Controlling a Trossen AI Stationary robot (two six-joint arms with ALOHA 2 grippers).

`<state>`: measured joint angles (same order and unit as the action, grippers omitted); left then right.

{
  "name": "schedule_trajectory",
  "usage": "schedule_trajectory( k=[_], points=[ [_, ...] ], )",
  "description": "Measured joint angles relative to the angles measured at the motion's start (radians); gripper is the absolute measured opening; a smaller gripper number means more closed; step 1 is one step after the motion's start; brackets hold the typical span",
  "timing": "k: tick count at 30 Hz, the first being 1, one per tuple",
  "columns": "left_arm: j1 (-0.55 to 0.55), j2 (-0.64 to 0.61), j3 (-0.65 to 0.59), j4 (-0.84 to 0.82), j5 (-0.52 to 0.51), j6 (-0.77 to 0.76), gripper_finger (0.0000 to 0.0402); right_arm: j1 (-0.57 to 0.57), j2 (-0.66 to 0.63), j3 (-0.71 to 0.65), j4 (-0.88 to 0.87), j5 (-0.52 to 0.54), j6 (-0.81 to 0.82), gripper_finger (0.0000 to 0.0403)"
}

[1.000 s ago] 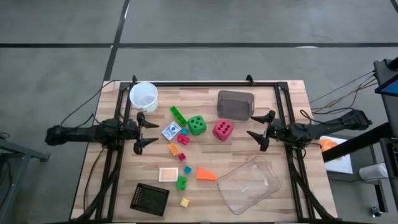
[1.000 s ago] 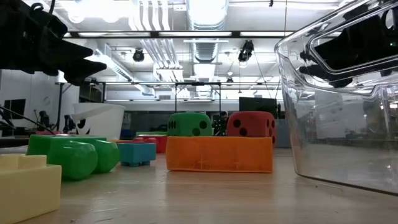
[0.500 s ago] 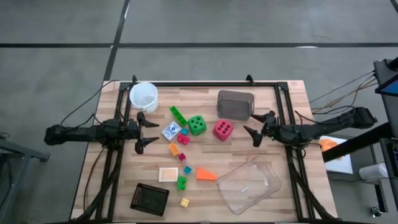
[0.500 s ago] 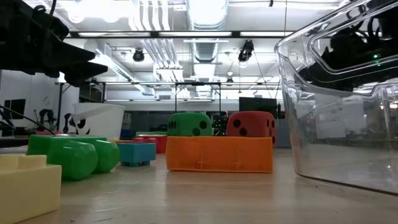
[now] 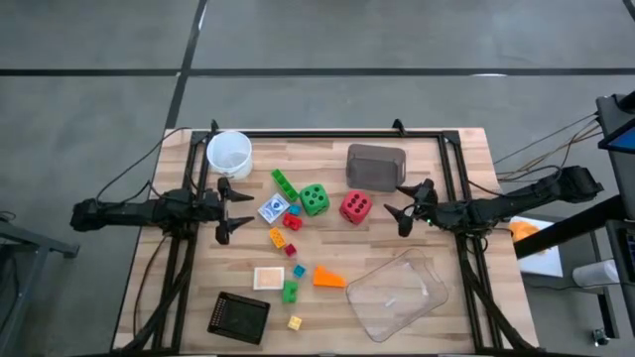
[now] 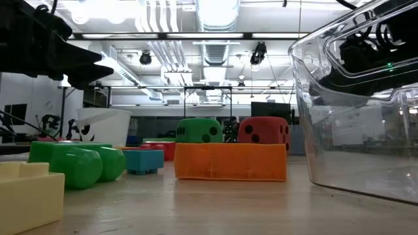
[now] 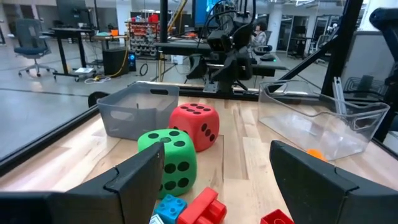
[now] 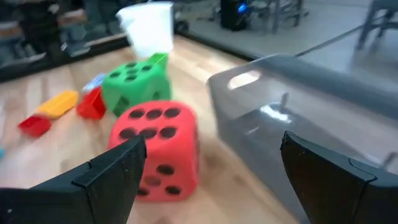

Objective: Pick & Place Toys
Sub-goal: Put the red die into the gray bin

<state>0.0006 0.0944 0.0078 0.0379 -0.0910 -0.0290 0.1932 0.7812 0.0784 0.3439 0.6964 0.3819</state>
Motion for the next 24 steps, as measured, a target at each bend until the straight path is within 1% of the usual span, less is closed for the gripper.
schedule_trajectory(
  k=[3, 6, 9, 11, 14, 21, 24],
  points=[
    [0.0, 0.001, 0.0, -0.009, 0.0, 0.006, 0.0291, -0.001, 0.04, 0.005, -0.001, -0.036, -0.022, 0.0364],
    [0.0, 0.001, 0.0, -0.009, 0.0, 0.006, 0.0291, -0.007, 0.087, 0.03, -0.002, -0.147, -0.023, 0.0364],
    [0.0, 0.001, 0.0, -0.009, 0.0, 0.006, 0.0291, -0.016, 0.151, 0.08, -0.011, -0.198, -0.024, 0.0364],
    [0.0, 0.001, 0.001, -0.009, 0.0, 0.012, 0.0291, -0.023, 0.199, 0.136, -0.06, -0.227, -0.038, 0.0364],
    [0.0, 0.001, 0.002, -0.009, -0.005, 0.03, 0.0291, -0.041, 0.287, 0.26, -0.209, -0.267, -0.042, 0.0364],
    [0.0, 0.001, 0.009, -0.005, -0.007, 0.033, 0.0291, -0.049, 0.517, 0.647, -0.707, -0.308, -0.053, 0.0364],
    [0.0, 0.001, 0.012, -0.005, -0.007, 0.033, 0.0291, -0.049, 0.595, 0.783, -0.849, -0.324, -0.054, 0.0364]
  ],
)
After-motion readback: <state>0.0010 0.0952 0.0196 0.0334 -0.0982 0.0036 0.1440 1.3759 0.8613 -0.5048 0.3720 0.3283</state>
